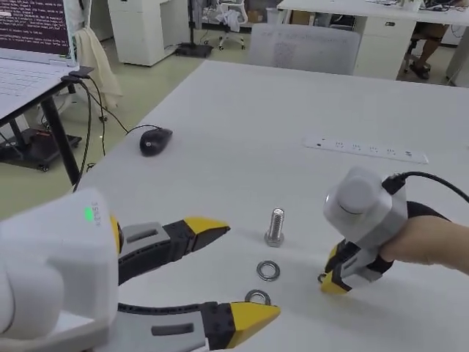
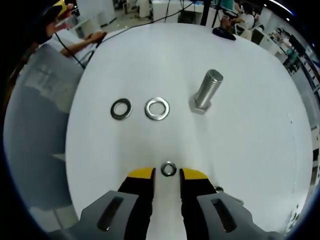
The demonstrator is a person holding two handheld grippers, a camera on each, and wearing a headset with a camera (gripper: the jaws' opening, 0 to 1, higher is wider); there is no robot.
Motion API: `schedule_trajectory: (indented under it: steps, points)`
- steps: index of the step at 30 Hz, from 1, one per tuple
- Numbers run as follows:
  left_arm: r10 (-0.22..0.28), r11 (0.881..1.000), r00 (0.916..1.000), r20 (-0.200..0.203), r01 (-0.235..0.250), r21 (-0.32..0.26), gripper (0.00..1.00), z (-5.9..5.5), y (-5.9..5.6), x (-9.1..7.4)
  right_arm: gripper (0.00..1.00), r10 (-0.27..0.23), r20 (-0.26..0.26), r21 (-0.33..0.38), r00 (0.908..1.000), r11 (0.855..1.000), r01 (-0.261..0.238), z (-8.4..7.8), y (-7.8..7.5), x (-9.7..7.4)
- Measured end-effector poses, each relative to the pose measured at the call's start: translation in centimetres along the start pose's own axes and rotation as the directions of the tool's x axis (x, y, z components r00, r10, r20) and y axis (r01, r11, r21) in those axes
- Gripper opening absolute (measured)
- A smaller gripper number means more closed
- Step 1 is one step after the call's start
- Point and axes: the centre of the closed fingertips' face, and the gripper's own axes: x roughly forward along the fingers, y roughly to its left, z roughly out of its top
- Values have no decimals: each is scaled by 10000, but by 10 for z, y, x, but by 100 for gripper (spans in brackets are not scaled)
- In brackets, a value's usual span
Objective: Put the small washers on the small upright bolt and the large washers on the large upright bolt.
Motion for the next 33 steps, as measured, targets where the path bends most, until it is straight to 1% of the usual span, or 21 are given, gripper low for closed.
schedule_trajectory:
  steps: [2, 5, 8, 10, 12, 14, 18, 21, 24, 25, 27, 29, 33]
  points:
    - [-33, 10000, 10000, 7, 33, 17, 55, 1, 0, 1, 21, 25, -36, 59, 10000, 10000, -25, 0, 0, 0]
    - [-88, 10000, 10000, 27, 88, 18, 55, 2, 1, 5, 20, 3, -79, -55, 10000, 10000, -4, 0, -1, 0]
    - [-156, 9999, 9999, -64, 157, 32, 55, 1, 0, 7, 18, 0, -103, -118, 9999, 9999, -2, 0, -1, 0]
    - [-198, 9998, 9998, -6, 198, 60, 55, 2, 0, 8, 15, -11, -141, -331, 9999, 9995, 7, -1, 1, 0]
    - [-196, 9998, 9998, 5, 196, 53, 55, 2, 0, 8, 14, -46, -201, -370, 9998, 9993, 39, -1, 0, 1]
    - [-219, 9997, 9998, -20, 219, 62, 55, 2, 0, 9, 13, -79, -254, -664, 9996, 9978, 62, 0, 1, 1]
    - [-249, 9996, 9997, -54, 250, 89, 55, 1, 0, 8, 12, -81, -341, -541, 9994, 9985, 63, 1, 2, 0]
    - [-249, 9997, 9997, 20, 249, 66, 55, 3, 0, 8, 12, -108, -212, -499, 9997, 9987, 98, 1, 2, -1]
    - [-250, 9997, 9997, -41, 251, 84, 55, 2, 0, 6, 12, -114, -169, -494, 9998, 9987, 106, -1, 4, -3]
    - [-258, 9996, 9997, -49, 259, 83, 55, 1, 0, 6, 12, -55, -60, -341, 10000, 9994, 53, 0, 6, -7]
    - [-261, 9996, 9996, -74, 261, 76, 55, 0, 1, 6, 12, -42, 103, -252, 9999, 9997, 44, 1, 6, -15]
    - [-281, 9996, 9995, -123, 282, 81, 55, -1, 1, 6, 12, -91, 152, -267, 9998, 9996, 95, 1, 5, -23]
    - [-409, 9991, 9991, -143, 410, 102, 55, -1, -1, 11, 12, -285, 237, -300, 9993, 9991, 292, -5, 2, -47]
